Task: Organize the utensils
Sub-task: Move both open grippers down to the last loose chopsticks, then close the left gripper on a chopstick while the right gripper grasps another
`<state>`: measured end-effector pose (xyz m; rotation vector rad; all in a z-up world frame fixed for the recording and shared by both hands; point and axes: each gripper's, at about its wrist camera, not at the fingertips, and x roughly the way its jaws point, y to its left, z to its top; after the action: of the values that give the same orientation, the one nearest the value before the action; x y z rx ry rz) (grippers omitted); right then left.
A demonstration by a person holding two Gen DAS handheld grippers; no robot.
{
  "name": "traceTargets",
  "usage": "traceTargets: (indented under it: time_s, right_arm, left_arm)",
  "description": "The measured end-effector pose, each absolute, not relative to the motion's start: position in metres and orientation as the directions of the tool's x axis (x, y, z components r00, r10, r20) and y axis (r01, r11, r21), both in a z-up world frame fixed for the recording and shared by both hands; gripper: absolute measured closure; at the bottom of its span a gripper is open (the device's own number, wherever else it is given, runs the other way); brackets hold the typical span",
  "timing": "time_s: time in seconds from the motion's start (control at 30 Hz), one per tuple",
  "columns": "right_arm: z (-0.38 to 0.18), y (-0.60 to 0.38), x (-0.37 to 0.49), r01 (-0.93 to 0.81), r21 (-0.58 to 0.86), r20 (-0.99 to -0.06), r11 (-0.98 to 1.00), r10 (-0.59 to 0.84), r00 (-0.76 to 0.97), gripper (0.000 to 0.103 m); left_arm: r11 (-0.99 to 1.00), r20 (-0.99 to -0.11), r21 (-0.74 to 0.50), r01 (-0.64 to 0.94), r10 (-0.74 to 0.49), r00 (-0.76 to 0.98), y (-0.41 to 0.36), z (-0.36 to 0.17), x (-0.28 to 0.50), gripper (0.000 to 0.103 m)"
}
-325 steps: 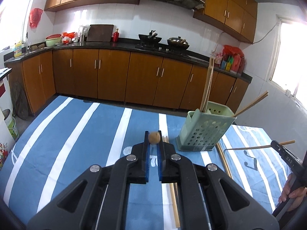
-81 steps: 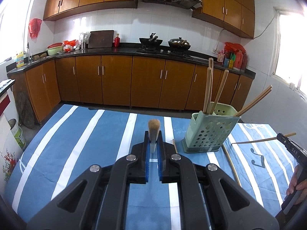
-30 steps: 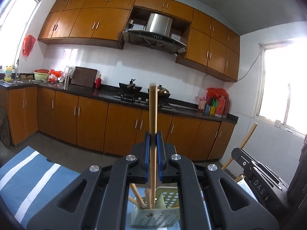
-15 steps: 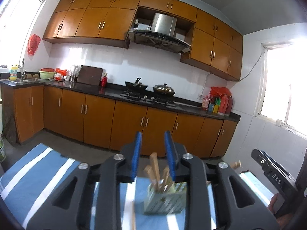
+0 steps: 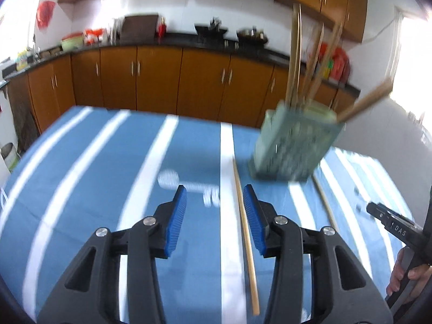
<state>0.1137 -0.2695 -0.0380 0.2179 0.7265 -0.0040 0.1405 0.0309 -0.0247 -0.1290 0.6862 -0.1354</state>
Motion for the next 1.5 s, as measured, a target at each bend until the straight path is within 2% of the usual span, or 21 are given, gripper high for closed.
traceTargets:
  time_s: [0.07,0.27,0.37,0.73,0.87,0.9,1.0,1.5]
  right_arm:
    - [-0.047,-0.257,0.114,0.059,0.188,-0.684,0.980,0.087,0.724,0.058]
    - [-0.066,-0.239,0.116,0.015,0.179,-0.730,0.984,0.123,0.672,0.075]
    - [-0.074,-0.234,0.117,0.013,0.171,-0.748,0.985,0.121,0.653,0.079]
    - [-0.082,-0.224,0.120,0.003,0.104,-0.762,0.995,0.078,0.643,0.086]
    - [-0.082,-0.223,0.120,0.006,0.095,-0.760,0.995,0.069,0.647,0.088]
    - [-0.083,-0.223,0.120,0.007,0.091,-0.759,0.996,0.064,0.648,0.089]
    - [-0.083,-0.223,0.120,0.017,0.076,-0.755,0.997,0.046,0.654,0.095]
    - [-0.084,-0.257,0.144,0.095,0.064,-0.755,0.993,-0.014,0.655,0.095]
  left_arm:
    - [0.982,-0.651,-0.163,0.096,-0.180,0.737,0.024,-0.038,0.141,0.059]
    - [0.978,-0.694,-0.146,0.146,-0.206,0.689,-0.001,-0.055,0.141,0.059]
    - [0.978,-0.714,-0.139,0.157,-0.209,0.669,-0.007,-0.064,0.142,0.060]
    - [0.978,-0.764,-0.117,0.170,-0.198,0.614,-0.022,-0.089,0.146,0.073]
    - [0.983,-0.772,-0.078,0.169,-0.167,0.614,-0.026,-0.093,0.147,0.082]
    - [0.983,-0.771,-0.072,0.168,-0.162,0.616,-0.027,-0.093,0.147,0.087]
    - [0.986,-0.772,-0.058,0.155,-0.143,0.619,-0.026,-0.093,0.148,0.095]
    - [0.997,-0.777,-0.035,0.065,-0.068,0.626,0.013,-0.091,0.190,0.095]
